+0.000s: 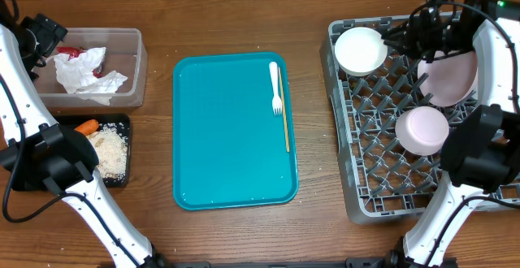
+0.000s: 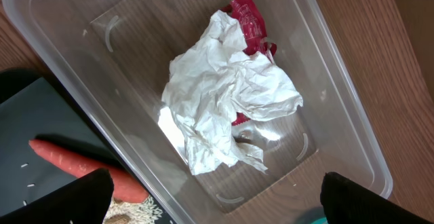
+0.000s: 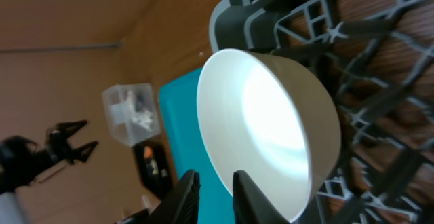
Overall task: Sort waste into correct bins and load items into the dishwasher rack
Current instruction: 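Lower the white bowl into the rack's upper left slots, then tilt the bowl upright between the rack tines and release it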
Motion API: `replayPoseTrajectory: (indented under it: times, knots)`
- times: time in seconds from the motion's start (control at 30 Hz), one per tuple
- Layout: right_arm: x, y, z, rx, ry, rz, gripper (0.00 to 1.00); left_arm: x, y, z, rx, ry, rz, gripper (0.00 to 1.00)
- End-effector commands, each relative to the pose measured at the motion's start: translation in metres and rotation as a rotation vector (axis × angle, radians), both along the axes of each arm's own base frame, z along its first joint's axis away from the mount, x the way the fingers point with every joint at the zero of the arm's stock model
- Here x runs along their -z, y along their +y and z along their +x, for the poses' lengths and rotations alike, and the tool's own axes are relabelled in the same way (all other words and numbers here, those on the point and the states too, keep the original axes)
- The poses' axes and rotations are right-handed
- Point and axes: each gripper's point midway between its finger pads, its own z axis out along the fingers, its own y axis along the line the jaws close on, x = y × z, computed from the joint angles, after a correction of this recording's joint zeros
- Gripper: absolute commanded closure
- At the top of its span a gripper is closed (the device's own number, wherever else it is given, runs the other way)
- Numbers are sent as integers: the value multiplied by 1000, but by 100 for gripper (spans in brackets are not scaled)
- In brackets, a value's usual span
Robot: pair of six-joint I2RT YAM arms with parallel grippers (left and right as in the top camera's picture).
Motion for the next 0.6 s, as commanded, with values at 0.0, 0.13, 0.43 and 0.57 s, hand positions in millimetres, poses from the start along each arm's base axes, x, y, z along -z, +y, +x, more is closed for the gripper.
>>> replayPoseTrajectory:
  times: [0.0,0.13,0.43,0.57]
  knots:
    - [-39,1,-6,8,-72,-302,68,-1,-1,0,6,3,8,0]
    - [-19,14,-15,-36,-15,-617,28,-1,-1,0,6,3,8,0]
    - [9,83,-8,-115,-57,-953,25,-1,-1,0,6,3,8,0]
    - [19,77,-3,-27,-24,-1071,25,-1,-1,0,6,3,8,0]
